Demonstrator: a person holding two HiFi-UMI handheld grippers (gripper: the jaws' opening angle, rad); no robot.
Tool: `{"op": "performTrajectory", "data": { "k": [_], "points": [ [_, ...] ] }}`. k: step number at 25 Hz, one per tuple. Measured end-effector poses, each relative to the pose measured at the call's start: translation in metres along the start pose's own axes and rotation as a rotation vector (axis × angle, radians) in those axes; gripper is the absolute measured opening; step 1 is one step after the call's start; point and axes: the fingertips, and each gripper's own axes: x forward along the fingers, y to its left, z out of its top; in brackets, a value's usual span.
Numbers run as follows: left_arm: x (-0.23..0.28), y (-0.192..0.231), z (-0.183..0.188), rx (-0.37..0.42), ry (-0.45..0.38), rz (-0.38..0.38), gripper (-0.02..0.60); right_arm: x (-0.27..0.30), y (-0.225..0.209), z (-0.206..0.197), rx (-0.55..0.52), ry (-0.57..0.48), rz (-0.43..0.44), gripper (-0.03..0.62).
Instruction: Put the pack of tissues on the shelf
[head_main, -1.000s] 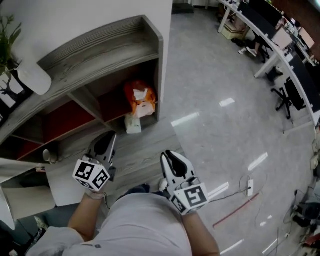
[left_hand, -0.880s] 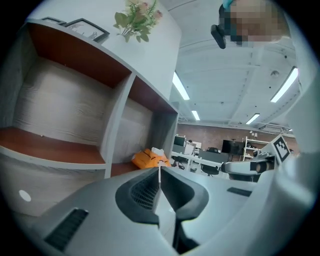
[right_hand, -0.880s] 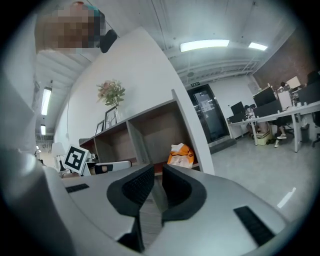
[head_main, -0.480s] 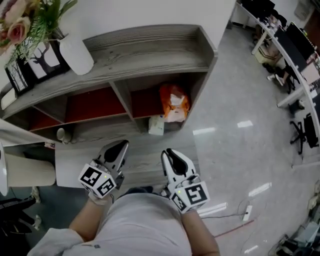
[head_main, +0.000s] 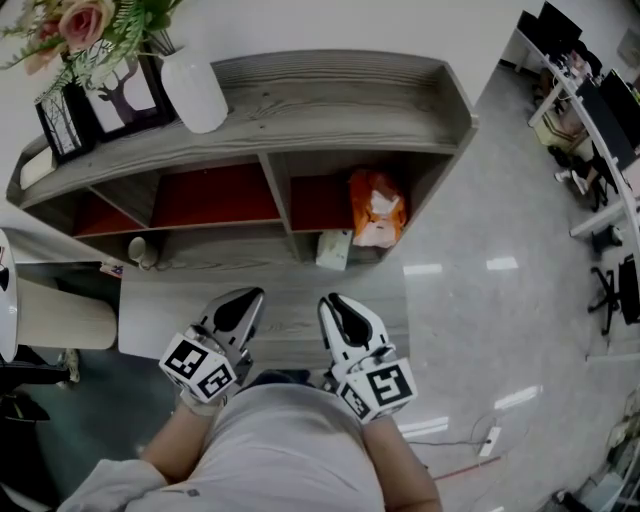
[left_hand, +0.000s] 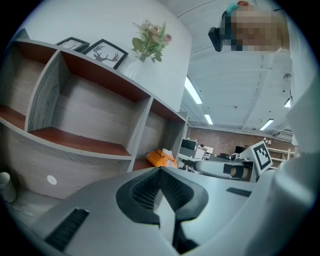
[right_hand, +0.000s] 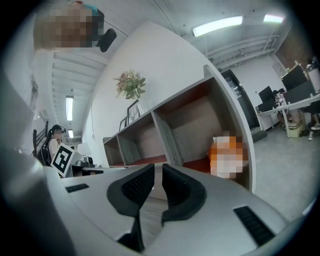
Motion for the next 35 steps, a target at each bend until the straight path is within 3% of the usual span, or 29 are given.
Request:
{"op": "performTrajectory", "data": {
  "k": [35],
  "points": [
    [0.007,-0.005,0.001,0.024,-0.002,-0.015,0.017,-0.003,-0.002,-0.002,-0.012,0.027,0.001,0.057]
  ]
}}
